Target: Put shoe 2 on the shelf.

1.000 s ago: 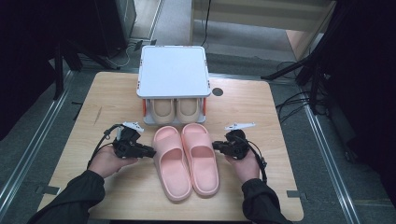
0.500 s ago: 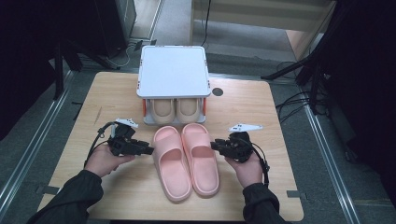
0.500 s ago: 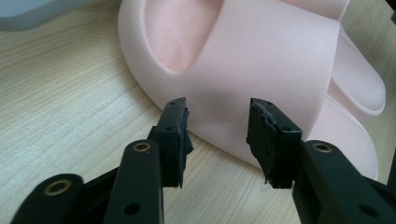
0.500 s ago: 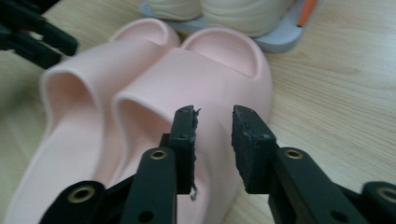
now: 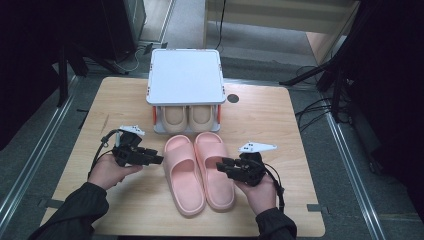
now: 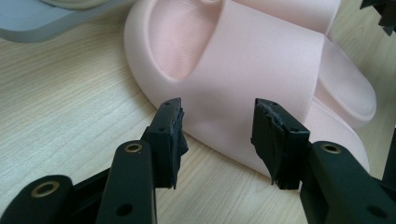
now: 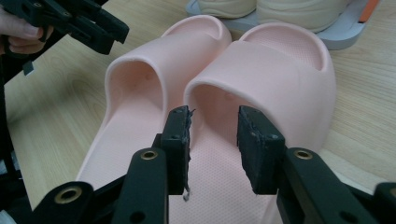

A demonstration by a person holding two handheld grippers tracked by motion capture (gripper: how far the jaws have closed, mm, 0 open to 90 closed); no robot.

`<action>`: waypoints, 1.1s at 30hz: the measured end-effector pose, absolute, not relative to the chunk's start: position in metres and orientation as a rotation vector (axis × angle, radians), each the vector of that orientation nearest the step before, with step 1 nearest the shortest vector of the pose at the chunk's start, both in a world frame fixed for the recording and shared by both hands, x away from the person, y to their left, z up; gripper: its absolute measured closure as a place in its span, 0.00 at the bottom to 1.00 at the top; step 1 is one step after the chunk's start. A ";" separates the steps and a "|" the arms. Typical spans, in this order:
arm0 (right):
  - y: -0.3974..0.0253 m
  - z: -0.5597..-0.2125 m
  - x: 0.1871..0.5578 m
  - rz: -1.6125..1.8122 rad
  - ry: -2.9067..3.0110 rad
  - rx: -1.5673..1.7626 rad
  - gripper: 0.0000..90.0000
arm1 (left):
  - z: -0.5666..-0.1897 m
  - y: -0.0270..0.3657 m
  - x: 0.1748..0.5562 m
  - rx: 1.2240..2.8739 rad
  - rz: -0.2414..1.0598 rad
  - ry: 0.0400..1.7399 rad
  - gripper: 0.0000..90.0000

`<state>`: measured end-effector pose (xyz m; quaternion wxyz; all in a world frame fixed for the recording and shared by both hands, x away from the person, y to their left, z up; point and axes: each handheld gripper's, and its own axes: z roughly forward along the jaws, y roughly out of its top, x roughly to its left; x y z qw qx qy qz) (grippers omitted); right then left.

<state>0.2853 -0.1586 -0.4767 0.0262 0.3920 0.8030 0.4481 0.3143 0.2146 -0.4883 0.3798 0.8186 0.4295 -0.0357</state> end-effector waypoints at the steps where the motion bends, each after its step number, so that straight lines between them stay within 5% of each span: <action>1: -0.158 -0.477 0.283 1.390 2.476 1.215 0.72 | -0.488 0.215 0.314 2.089 -0.088 1.097 0.58; 33: -0.091 -0.512 0.288 1.299 2.471 1.183 0.43 | -0.490 0.234 0.299 2.056 -0.064 1.167 0.57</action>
